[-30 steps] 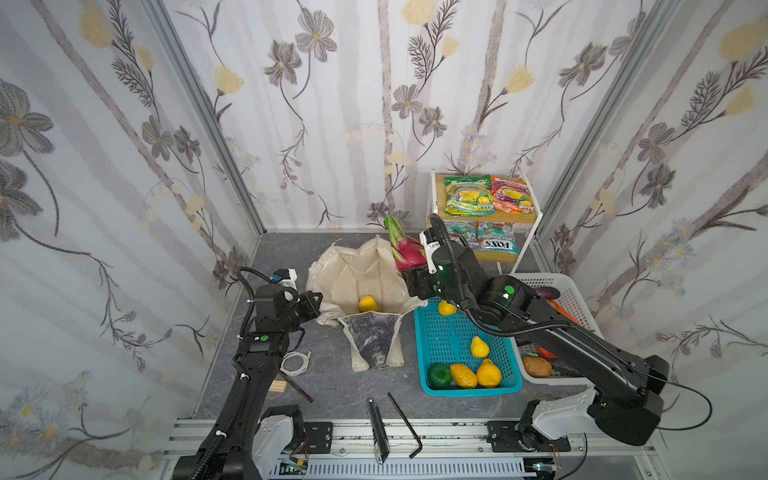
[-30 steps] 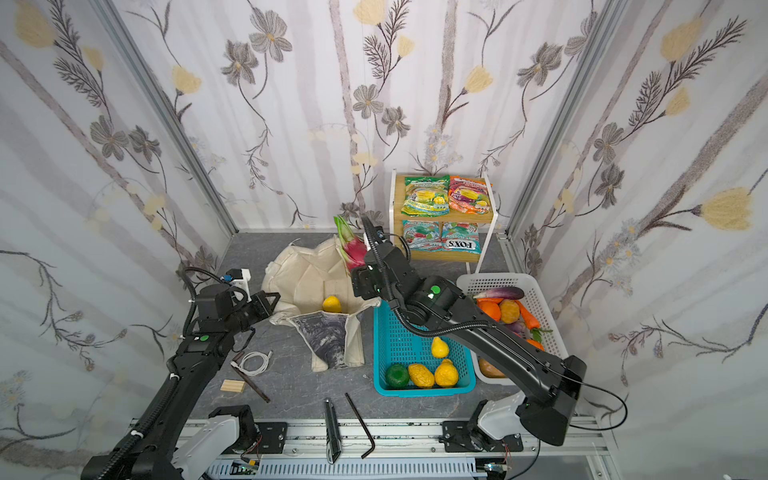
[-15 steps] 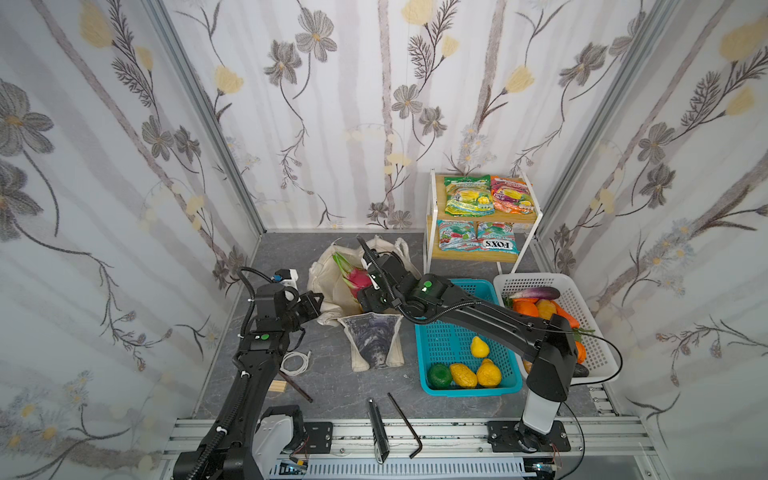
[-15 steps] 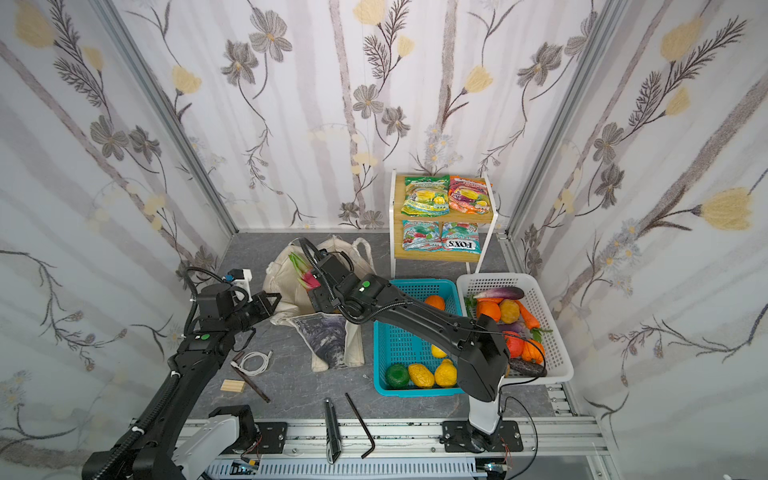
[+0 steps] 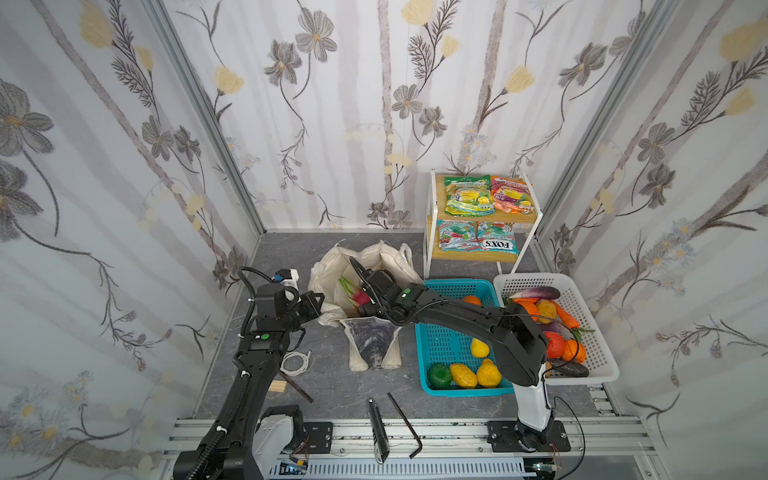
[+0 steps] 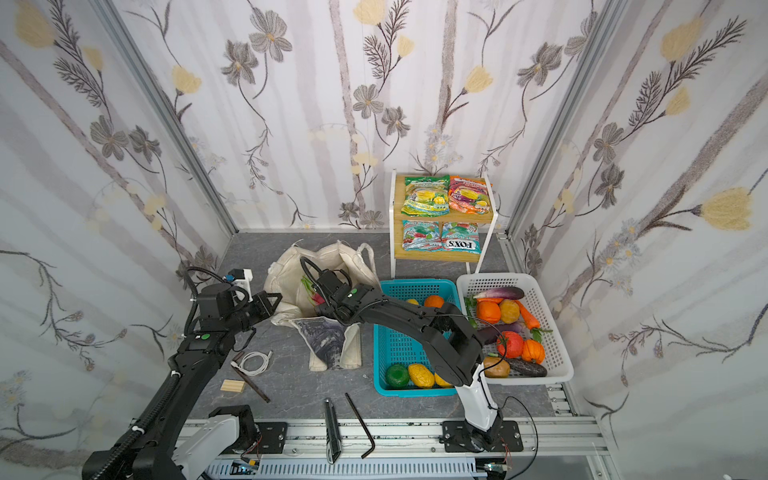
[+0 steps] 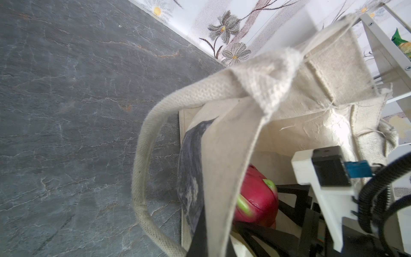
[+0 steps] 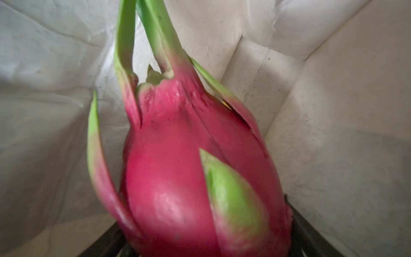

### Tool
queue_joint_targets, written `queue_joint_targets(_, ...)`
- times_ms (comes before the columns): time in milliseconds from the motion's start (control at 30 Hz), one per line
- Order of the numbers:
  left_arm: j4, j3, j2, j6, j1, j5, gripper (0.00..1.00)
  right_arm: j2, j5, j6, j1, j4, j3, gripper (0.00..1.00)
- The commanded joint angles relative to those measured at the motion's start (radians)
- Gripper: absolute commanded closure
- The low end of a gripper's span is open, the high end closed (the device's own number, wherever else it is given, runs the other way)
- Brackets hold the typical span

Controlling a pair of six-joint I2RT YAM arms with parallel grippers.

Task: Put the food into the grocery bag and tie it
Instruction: 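Lower the dragon fruit into the bag and open the right gripper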

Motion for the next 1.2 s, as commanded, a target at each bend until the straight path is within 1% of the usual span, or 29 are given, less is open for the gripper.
queue_joint_targets(0,0.027,0.005,0.001,-0.007,0.001,0.01,1.0,0.037,0.001,0.029,-0.006,0.046,0.0,0.16)
queue_joint_targets(133,0.027,0.005,0.0,-0.007,0.001,0.01,1.0,0.062,-0.001,0.042,-0.009,0.045,-0.004,0.1)
queue_joint_targets(233,0.027,0.005,0.0,-0.007,-0.001,0.011,1.0,0.062,-0.012,0.04,-0.01,0.045,-0.004,0.01)
queue_joint_targets(367,0.027,0.005,0.0,-0.007,0.0,0.01,1.0,0.042,-0.016,0.039,-0.011,0.041,-0.001,0.0)
queue_joint_targets(467,0.027,0.005,0.0,-0.007,-0.001,0.01,1.0,0.016,-0.04,0.027,-0.007,0.03,0.003,0.0)
queue_joint_targets(700,0.026,0.005,0.0,-0.007,-0.002,0.007,1.0,-0.105,-0.009,0.019,0.005,-0.01,0.005,0.0)
queue_joint_targets(800,0.027,0.005,0.0,-0.009,-0.003,0.006,1.0,-0.17,0.032,0.039,0.008,-0.027,0.013,0.0)
queue_joint_targets(933,0.027,0.005,0.001,-0.009,-0.002,0.004,1.0,-0.222,0.127,0.088,0.008,-0.106,0.081,0.0)
queue_joint_targets(1000,0.027,0.005,0.0,-0.009,-0.002,0.004,1.0,-0.239,0.147,0.094,0.008,-0.145,0.119,0.0)
queue_joint_targets(1167,0.027,0.005,0.0,-0.007,-0.002,0.002,1.0,-0.291,0.194,0.104,0.005,-0.15,0.133,0.0)
